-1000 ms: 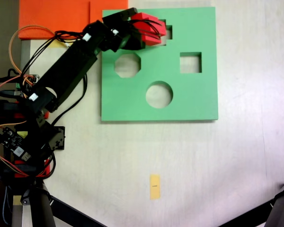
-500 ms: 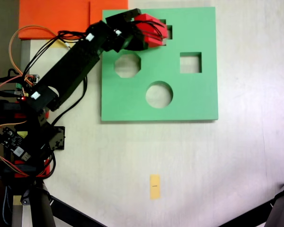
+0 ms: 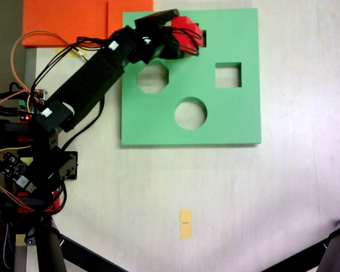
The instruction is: Put the cross columnar block into the corresponding hole
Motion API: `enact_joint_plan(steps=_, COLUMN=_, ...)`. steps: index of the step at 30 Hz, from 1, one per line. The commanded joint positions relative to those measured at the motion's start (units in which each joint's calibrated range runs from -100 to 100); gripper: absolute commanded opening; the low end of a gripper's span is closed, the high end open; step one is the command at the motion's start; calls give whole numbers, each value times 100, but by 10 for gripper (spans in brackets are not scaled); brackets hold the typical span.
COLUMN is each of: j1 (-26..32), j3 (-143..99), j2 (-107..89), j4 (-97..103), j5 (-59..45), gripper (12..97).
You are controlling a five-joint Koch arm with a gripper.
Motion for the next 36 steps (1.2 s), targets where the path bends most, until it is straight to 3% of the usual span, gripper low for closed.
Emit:
enact_joint_plan(steps=1, j1=-5, j3=50, j2=63, j4=309, j5=78, gripper=487)
enact_joint_plan(steps=31, j1=-59, j3=209, j2=1641, j4=1041, j5=-156, gripper=510)
enact_joint_plan(steps=34, j1=-44, j3=209, j2=1627, j4=1050, j5=-161, gripper=616)
enact_joint_plan(steps=36, j1=-34, j3=209, j2=1599, j4=1041, j5=-166, gripper=760)
